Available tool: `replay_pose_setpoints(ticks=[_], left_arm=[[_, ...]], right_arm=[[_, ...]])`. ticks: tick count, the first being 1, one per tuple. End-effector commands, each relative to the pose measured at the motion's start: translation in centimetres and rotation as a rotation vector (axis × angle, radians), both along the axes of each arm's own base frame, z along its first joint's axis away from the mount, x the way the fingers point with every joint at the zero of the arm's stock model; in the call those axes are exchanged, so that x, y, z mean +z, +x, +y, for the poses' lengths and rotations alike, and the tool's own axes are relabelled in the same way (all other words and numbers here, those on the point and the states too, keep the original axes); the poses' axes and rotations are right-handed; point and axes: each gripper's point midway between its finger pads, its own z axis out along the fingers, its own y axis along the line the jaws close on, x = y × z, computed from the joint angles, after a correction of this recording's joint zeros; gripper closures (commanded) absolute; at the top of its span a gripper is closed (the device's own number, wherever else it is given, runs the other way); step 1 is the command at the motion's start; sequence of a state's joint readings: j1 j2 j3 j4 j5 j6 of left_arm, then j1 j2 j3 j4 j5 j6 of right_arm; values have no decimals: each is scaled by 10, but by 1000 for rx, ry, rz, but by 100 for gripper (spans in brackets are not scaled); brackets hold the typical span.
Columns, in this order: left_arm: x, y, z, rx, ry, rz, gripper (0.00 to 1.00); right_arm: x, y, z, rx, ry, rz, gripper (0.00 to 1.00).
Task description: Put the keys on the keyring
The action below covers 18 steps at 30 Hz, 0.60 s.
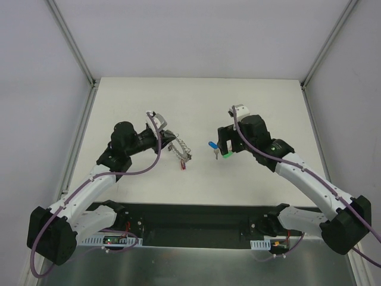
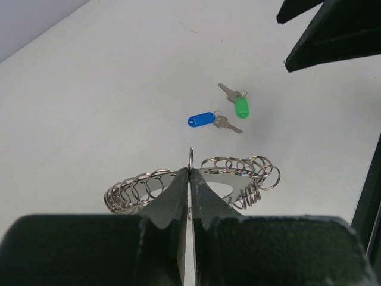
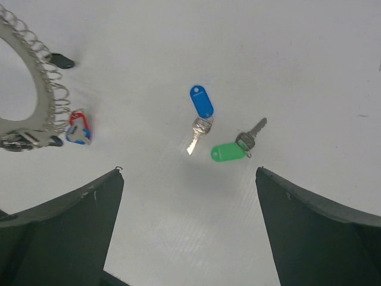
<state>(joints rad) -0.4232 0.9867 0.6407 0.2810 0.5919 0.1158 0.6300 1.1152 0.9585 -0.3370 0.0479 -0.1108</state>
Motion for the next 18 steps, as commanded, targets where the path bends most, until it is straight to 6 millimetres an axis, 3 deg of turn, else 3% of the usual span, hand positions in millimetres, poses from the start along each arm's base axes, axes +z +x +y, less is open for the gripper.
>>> replay_pose_setpoints(ticks=[1, 4, 7, 12, 13, 18], left_arm=[[26, 12, 10, 61, 3, -143, 100], [24, 14, 12, 68, 14, -151, 100], [25, 15, 12, 70, 17, -157, 100], [24, 17, 14, 83, 23, -165, 100], [24, 17, 15, 89, 25, -167, 100], [23, 17, 16, 93, 27, -166, 100]], right_arm=[[-19, 15, -15, -66, -67, -38, 4], [-39, 18, -19, -71, -61, -59, 4], [-63, 27, -35, -124, -75, -11, 1], [-86, 38, -44, -186, 21, 56, 5], [-83, 48, -48, -216, 55, 36, 5], [-105, 51, -43, -206, 131, 70, 11]])
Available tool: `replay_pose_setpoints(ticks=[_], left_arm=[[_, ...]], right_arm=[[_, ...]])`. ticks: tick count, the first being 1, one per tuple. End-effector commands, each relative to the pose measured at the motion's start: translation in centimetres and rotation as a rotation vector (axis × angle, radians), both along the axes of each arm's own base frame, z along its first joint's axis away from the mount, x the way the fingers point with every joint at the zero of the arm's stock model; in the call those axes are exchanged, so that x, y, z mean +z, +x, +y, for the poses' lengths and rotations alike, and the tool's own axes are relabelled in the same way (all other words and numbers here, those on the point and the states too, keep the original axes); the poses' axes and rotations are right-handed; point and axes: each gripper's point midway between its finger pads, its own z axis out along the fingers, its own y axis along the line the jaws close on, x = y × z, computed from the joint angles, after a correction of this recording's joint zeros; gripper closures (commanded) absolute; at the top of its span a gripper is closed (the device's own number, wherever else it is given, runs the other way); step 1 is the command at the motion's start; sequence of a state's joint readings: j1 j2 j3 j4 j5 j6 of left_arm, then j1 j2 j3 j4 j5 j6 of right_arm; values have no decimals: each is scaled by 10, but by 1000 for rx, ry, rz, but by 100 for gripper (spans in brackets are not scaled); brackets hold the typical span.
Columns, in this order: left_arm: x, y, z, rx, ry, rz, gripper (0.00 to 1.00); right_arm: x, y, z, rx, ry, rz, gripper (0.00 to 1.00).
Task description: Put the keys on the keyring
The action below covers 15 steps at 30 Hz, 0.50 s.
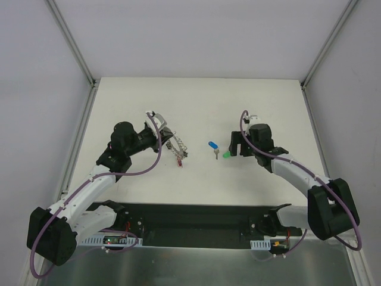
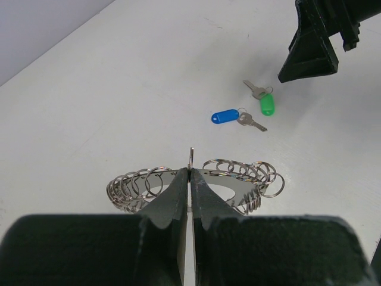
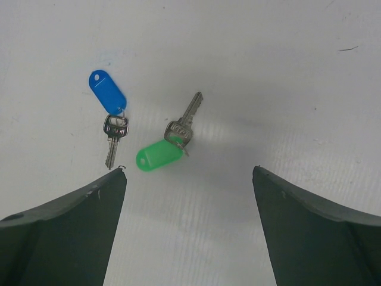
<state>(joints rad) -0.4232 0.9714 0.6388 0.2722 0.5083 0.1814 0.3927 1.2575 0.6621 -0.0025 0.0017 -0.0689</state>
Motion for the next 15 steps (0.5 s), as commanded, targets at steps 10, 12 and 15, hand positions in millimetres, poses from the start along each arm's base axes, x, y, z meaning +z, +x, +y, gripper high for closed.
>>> replay_pose_setpoints(ticks=[10, 12, 15], left_arm=[[17, 5, 3, 15, -18, -83, 100], [17, 5, 2, 9, -20, -81, 100], [19, 3, 2, 5, -26, -85, 100]], right_arm=[[-19, 23, 20, 1, 135, -78, 30], [-18, 25, 18, -5, 131, -85, 38], [-23, 27, 17, 0, 114, -88, 46]])
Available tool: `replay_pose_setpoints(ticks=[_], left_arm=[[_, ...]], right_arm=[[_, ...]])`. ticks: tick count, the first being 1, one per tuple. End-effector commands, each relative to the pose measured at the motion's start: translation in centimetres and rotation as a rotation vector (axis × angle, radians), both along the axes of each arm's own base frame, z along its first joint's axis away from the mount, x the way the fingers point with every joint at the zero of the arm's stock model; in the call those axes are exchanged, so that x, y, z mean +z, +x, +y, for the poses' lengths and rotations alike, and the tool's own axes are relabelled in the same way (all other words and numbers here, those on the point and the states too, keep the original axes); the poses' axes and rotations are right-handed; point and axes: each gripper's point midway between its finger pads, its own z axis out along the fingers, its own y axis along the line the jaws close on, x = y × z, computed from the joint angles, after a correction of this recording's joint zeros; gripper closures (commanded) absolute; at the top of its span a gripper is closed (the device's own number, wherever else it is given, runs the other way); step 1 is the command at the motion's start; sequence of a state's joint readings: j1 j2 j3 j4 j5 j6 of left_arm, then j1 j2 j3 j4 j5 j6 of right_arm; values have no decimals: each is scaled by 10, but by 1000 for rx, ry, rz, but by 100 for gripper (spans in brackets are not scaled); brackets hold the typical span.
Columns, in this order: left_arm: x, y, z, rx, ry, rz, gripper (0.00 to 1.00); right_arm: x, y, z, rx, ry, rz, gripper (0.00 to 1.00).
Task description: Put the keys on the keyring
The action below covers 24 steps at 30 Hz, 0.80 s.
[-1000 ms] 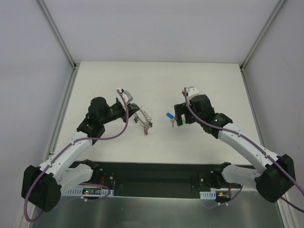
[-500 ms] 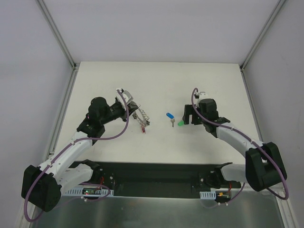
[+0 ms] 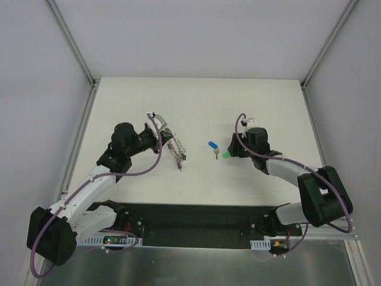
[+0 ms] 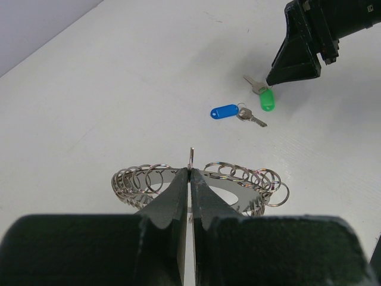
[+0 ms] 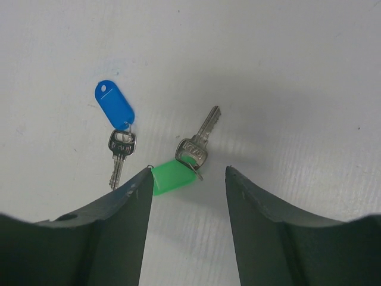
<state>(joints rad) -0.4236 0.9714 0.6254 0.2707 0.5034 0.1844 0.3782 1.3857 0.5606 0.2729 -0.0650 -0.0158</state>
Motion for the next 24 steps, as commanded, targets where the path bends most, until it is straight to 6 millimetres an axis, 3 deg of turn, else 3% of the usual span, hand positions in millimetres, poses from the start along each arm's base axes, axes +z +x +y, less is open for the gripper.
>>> replay_pose_setpoints(ticks=[1, 15, 24], left_arm=[[28, 3, 1, -1, -35, -102, 100], [27, 3, -1, -8, -38, -99, 100], [27, 2, -2, -15, -38, -98, 100]], right_arm=[[8, 17, 4, -4, 15, -69, 48], [-6, 17, 2, -5, -7, -52, 68], [-14, 15, 1, 4, -20, -35, 72]])
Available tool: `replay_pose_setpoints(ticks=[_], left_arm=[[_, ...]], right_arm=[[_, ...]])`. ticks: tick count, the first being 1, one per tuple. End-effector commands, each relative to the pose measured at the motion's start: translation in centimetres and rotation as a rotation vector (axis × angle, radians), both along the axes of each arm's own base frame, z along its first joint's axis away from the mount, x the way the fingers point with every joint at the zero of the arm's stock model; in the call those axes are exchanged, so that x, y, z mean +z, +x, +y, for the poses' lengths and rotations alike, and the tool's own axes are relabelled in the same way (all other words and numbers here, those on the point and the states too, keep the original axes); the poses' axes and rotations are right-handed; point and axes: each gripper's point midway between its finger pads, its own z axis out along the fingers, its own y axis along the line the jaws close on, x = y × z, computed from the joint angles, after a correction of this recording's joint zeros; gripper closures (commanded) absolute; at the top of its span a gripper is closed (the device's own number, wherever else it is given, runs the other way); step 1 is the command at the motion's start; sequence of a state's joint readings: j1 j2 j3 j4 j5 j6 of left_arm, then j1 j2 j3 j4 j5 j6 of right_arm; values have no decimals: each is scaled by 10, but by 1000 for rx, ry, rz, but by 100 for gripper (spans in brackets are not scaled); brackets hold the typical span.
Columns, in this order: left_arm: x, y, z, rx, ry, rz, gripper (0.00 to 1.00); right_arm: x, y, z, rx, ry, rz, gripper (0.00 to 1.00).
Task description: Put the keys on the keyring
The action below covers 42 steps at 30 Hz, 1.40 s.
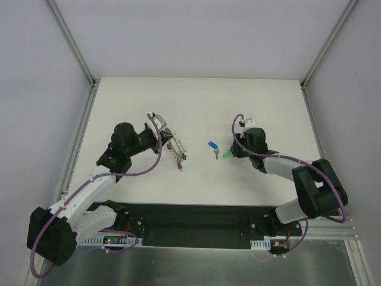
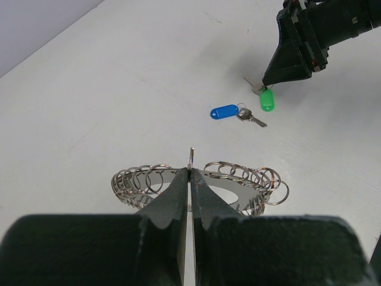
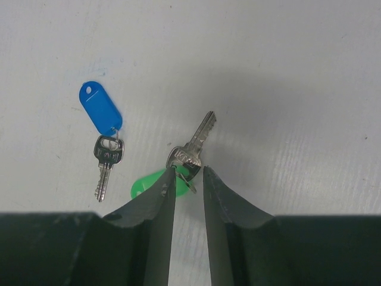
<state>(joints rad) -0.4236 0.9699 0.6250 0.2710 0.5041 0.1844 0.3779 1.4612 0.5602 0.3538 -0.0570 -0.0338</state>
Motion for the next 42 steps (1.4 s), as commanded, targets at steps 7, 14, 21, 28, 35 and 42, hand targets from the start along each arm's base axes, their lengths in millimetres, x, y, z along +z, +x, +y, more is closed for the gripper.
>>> replay_pose_setpoints(ticks=[7, 14, 21, 28, 35, 42], left_arm=[[26, 2, -3, -20, -37, -94, 100], [25, 2, -3, -24, -37, -89, 100], [26, 1, -3, -28, -37, -97, 100], [27, -4, -8, -68, -38, -103, 100], [29, -18, -18, -181, -46, -125, 100], [31, -27, -30, -286, -67, -109, 100]], right_arm=[[-5, 1, -1, 5, -4, -12, 76], [-7, 1, -1, 6, -7, 4, 82], [-7, 0, 0, 14, -6, 7, 91], [7, -2, 7, 75, 3, -21, 99], [48, -6, 16, 191, -69, -96, 99], [103, 1, 43, 316, -16, -247, 99]])
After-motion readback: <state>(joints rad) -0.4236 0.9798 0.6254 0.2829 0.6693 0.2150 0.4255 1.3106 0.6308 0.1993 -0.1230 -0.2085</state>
